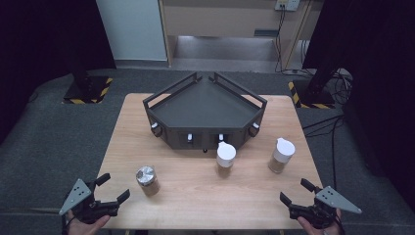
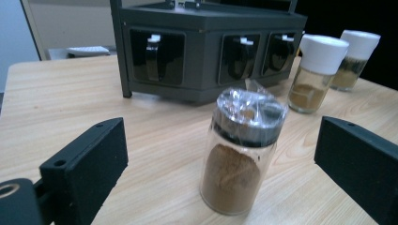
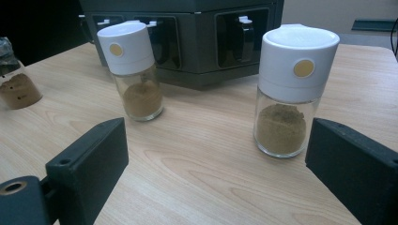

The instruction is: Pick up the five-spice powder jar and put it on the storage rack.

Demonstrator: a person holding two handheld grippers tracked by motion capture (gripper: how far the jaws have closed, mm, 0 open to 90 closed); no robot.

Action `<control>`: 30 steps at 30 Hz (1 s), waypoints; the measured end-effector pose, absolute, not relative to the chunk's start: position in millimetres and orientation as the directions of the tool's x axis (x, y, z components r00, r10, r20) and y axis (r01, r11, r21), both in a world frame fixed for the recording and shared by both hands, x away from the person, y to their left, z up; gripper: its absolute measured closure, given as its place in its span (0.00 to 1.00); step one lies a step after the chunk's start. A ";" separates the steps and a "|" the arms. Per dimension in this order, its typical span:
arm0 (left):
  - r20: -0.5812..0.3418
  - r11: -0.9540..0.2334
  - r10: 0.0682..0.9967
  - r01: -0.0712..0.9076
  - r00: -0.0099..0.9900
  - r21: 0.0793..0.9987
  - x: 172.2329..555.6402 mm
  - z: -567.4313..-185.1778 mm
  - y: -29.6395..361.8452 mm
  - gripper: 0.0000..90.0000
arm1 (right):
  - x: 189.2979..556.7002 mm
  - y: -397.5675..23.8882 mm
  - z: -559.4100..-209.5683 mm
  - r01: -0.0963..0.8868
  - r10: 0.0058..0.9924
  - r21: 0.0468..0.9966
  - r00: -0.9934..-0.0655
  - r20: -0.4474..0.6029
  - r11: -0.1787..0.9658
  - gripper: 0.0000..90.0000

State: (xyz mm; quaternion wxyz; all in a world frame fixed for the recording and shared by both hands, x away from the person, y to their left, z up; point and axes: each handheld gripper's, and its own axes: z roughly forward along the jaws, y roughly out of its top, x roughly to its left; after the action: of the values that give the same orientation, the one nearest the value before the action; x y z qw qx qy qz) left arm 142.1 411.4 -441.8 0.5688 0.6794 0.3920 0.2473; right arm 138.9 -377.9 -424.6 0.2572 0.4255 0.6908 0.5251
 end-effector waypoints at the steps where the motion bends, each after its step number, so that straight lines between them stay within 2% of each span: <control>1: -0.102 -0.054 0.814 0.250 0.572 0.967 142.0 -439.4 411.6 0.02 | 138.7 -377.9 -424.6 0.316 0.858 0.945 -0.506 0.090 0.087 0.07; 14: -0.073 -0.136 0.779 0.281 0.623 0.950 163.2 -398.7 417.2 0.02 | 138.9 -377.4 -424.3 0.318 0.857 0.944 -0.507 0.089 0.090 0.07; 30: -0.085 -0.217 0.710 0.332 0.699 0.918 208.4 -384.5 397.5 0.05 | 139.1 -377.8 -424.3 0.320 0.857 0.943 -0.507 0.091 0.089 0.07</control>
State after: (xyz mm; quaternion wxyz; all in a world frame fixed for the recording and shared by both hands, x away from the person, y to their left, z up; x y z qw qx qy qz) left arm 208.4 397.5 -384.5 0.5233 0.7588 0.3430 0.1806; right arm 139.1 -377.8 -424.3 0.2563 0.4251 0.6919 0.5242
